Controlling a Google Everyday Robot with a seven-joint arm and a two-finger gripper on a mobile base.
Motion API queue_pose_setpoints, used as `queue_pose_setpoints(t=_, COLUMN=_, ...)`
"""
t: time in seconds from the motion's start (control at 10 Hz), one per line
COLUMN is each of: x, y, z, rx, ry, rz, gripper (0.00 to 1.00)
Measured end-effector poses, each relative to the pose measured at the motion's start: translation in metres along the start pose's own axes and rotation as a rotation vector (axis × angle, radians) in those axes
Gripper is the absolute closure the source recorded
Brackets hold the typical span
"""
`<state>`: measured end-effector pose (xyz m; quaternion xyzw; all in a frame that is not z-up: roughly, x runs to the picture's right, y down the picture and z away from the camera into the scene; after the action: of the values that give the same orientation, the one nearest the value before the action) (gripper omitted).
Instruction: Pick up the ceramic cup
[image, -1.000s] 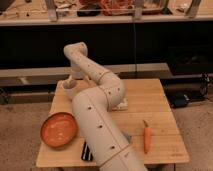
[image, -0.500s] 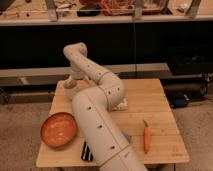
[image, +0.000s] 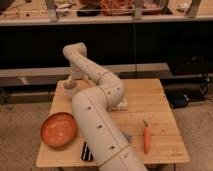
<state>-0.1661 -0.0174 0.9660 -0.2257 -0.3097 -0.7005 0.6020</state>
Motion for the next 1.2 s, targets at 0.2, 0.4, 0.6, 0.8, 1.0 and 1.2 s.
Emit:
queue_pose_setpoints(t=0.2, x=-0.0001, y=-0.0001, z=-0.0005, rx=-0.002, ry=0.000, rz=-0.004, gripper=0.20)
queue_pose_setpoints(t=0.4, x=-0.0003, y=-0.0002, z=-0.0006, rx=-0.004, ry=0.000, rz=-0.007, gripper=0.20)
queue_pose_setpoints(t=0.6, x=-0.0003, y=-0.0007, z=-0.0012, rx=-0.005, ry=0.001, rz=-0.010, gripper=0.20)
queue_pose_setpoints(t=0.8, x=-0.0006, y=-0.0008, z=-0.0018, rx=-0.007, ry=0.001, rz=-0.014, gripper=0.20)
queue_pose_setpoints(t=1.0, x=-0.0006, y=-0.0007, z=-0.0025, rx=-0.009, ry=0.001, rz=-0.017, gripper=0.20)
queue_pose_setpoints(t=1.2, x=-0.0007, y=-0.0006, z=-0.0030, rx=-0.010, ry=0.002, rz=-0.020, gripper=0.20)
